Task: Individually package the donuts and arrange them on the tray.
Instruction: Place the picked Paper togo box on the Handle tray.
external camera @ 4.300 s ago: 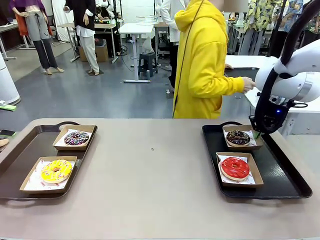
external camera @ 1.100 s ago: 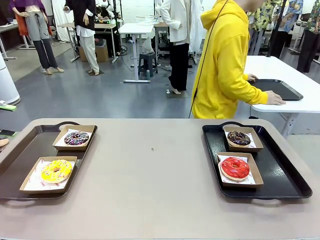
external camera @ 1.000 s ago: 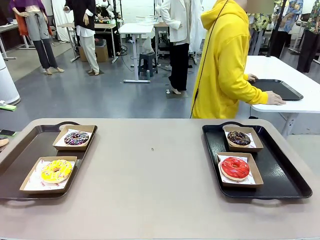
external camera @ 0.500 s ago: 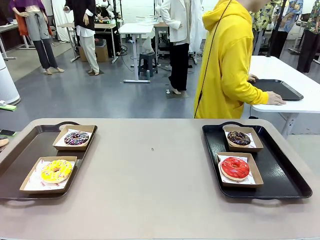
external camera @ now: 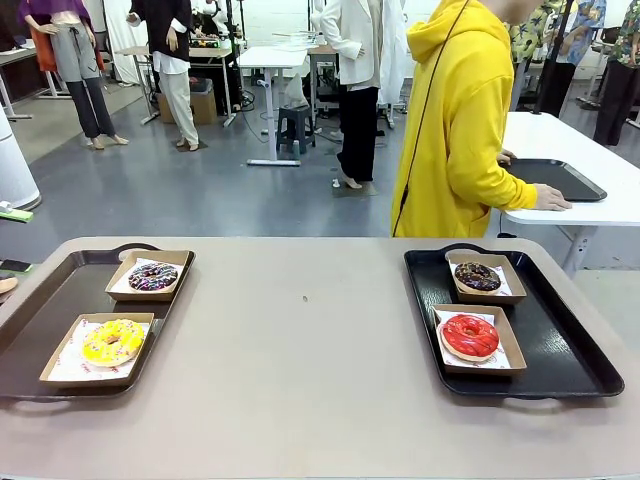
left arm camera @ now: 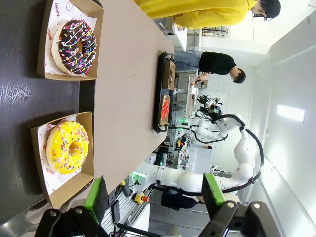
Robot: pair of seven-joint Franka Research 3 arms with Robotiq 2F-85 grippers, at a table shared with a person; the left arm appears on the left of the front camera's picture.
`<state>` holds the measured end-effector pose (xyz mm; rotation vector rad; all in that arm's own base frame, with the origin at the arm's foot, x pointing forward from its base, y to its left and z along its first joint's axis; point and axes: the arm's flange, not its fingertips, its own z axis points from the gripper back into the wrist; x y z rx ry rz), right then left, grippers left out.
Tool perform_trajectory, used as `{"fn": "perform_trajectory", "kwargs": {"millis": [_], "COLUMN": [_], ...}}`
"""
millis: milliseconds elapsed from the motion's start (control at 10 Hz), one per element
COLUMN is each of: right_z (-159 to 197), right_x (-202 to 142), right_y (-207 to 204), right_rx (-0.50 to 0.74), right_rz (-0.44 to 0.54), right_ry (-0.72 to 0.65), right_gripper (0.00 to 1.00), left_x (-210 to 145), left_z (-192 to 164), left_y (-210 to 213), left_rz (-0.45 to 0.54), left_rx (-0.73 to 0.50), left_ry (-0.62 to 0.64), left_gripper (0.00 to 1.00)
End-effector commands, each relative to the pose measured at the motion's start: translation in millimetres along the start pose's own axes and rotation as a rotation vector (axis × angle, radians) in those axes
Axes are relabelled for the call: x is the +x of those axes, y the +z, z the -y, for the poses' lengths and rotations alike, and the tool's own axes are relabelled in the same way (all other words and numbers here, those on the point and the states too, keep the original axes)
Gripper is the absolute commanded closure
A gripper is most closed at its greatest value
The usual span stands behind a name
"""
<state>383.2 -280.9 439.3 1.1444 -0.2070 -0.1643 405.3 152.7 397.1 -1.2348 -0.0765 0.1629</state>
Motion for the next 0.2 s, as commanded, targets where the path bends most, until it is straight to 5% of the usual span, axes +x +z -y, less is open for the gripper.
{"fn": "perform_trajectory", "kwargs": {"millis": [0,100], "right_z": [-1.9,-1.9], "right_x": [-5.9,-5.9], "right_y": [-2.0,-2.0], "right_rx": [0.003,0.003], "right_rz": [-0.003,-0.003], "right_ry": [0.002,0.002], "right_gripper": [0.0,0.0], "left_x": [-2.1,-2.1], "left_z": [0.8,0.8], "left_y": [-0.5,-0.5], "left_rz": [-0.003,-0.003], "left_rx": [-0.008,-0.008], "left_ry": [-0.012,-0.012], "left_gripper": [0.0,0.0]}}
